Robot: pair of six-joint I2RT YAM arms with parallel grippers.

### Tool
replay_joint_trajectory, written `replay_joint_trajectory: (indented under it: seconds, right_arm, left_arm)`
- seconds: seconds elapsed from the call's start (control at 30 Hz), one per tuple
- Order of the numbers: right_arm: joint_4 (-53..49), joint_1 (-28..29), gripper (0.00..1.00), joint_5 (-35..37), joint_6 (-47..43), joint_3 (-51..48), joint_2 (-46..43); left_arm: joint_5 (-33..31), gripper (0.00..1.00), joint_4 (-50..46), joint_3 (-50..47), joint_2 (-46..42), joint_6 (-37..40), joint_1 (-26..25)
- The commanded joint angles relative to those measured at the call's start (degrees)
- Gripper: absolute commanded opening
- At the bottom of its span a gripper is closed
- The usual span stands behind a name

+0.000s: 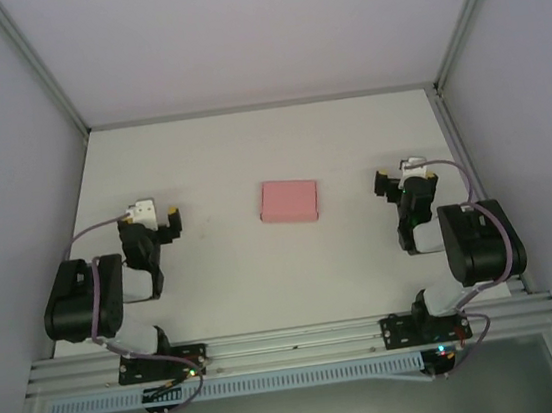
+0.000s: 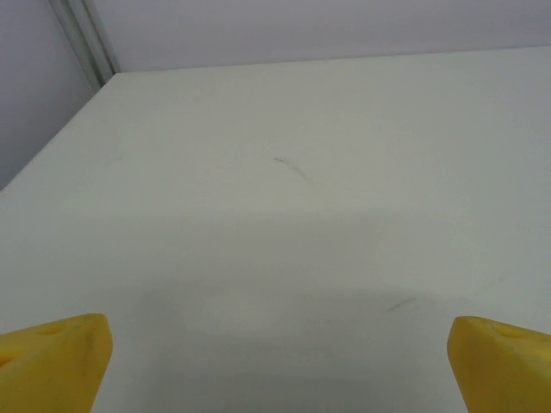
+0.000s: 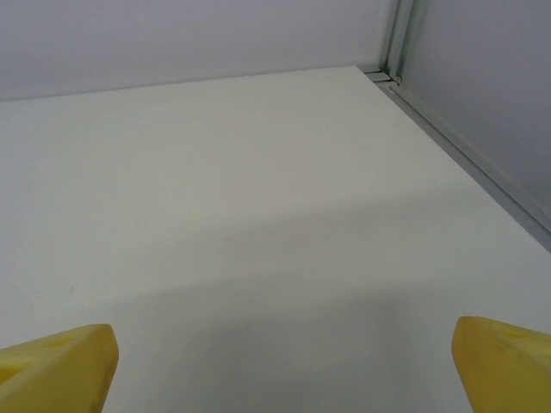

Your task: Assemble paper box

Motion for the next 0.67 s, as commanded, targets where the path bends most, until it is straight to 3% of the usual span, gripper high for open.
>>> replay_joint_trajectory:
  seconds: [0.0,0.63]
  right_arm:
    - [-1.2,-0.4,1.00,-2.8,1.0,0.7,-0.8]
    - [-0.2,-0.3,1.00,-3.7,0.3,0.5,-0.5]
  left_arm:
    - [2.1,1.00,3.9,1.6,0.0,0.7,1.1]
    - [1.6,1.00,4.0,1.7,0.0,0.9,0.7]
